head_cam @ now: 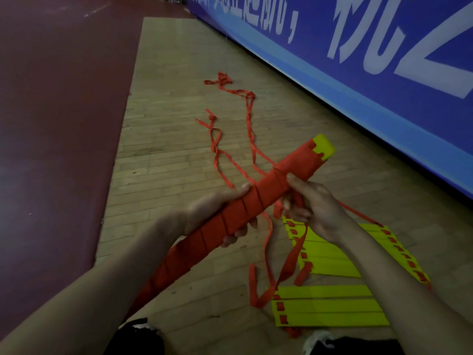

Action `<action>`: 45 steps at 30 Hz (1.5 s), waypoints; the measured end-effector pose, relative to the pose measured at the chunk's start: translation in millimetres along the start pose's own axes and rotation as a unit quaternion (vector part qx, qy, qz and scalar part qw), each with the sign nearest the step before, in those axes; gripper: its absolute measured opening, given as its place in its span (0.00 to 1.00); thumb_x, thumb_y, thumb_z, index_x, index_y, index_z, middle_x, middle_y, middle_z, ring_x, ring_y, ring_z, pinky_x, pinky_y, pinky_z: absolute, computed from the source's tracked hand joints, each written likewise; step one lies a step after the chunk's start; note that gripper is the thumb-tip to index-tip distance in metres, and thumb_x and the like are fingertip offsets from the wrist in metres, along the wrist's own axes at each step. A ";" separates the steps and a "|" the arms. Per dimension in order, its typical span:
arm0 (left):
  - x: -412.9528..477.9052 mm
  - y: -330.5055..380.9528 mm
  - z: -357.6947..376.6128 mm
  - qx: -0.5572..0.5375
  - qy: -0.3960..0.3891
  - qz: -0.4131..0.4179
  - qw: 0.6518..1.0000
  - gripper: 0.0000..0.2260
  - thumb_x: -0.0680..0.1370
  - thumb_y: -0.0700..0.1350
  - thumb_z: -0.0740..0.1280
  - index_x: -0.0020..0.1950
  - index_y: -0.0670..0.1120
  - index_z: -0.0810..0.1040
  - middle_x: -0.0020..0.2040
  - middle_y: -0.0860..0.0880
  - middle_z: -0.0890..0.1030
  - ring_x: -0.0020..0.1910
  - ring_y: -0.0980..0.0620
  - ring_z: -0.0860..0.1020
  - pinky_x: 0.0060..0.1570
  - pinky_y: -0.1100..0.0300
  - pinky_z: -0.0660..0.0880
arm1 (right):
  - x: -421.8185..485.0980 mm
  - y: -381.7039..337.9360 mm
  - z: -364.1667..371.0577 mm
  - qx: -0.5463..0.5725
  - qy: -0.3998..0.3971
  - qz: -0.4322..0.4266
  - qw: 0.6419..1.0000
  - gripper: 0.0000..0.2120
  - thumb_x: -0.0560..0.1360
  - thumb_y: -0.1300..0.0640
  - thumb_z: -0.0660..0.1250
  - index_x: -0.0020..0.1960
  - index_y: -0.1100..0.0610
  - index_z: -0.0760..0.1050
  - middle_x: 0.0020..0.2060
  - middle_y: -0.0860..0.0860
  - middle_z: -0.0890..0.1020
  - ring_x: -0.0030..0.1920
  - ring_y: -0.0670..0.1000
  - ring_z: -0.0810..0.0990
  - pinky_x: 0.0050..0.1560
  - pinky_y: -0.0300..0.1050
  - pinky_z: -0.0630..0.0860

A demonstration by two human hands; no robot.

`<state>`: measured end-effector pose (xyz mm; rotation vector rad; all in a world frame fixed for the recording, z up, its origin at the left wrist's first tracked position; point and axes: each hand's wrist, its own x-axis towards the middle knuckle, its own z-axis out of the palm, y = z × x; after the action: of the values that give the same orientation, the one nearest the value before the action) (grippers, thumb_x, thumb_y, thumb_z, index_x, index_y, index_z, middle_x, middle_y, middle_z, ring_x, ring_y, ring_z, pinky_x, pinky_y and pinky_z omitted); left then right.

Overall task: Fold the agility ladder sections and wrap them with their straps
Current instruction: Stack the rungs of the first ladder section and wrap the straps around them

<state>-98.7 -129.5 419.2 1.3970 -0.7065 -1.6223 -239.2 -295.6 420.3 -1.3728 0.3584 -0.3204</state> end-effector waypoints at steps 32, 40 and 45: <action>0.6 11.2 19.1 0.066 0.100 0.048 0.992 0.21 0.77 0.59 0.61 0.50 0.41 0.77 0.40 0.36 0.80 0.36 0.41 0.80 0.40 0.53 0.79 | -3.3 -0.8 -3.7 0.113 0.016 -0.006 0.993 0.14 0.70 0.51 0.63 0.29 0.56 0.69 0.16 0.46 0.57 0.17 0.43 0.54 0.22 0.40 0.48; 6.6 3.4 1.0 0.010 0.094 0.009 0.995 0.25 0.78 0.63 0.59 0.51 0.40 0.76 0.35 0.45 0.79 0.31 0.49 0.78 0.34 0.60 0.75 | 5.1 -1.2 -8.5 0.033 -0.030 -0.002 0.999 0.22 0.70 0.43 0.63 0.45 0.64 0.72 0.18 0.50 0.63 0.17 0.45 0.57 0.21 0.38 0.55; 4.4 4.1 1.0 0.017 0.084 -0.026 0.996 0.28 0.73 0.67 0.61 0.45 0.41 0.76 0.35 0.44 0.75 0.30 0.49 0.73 0.34 0.58 0.70 | 11.4 7.6 -7.9 -0.075 0.003 0.020 0.997 0.24 0.79 0.45 0.57 0.40 0.65 0.71 0.20 0.53 0.68 0.18 0.47 0.61 0.22 0.38 0.62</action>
<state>-98.7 -135.4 420.7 1.5670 -0.6049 -1.5176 -232.1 -306.2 410.8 -1.5093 0.4205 -0.2694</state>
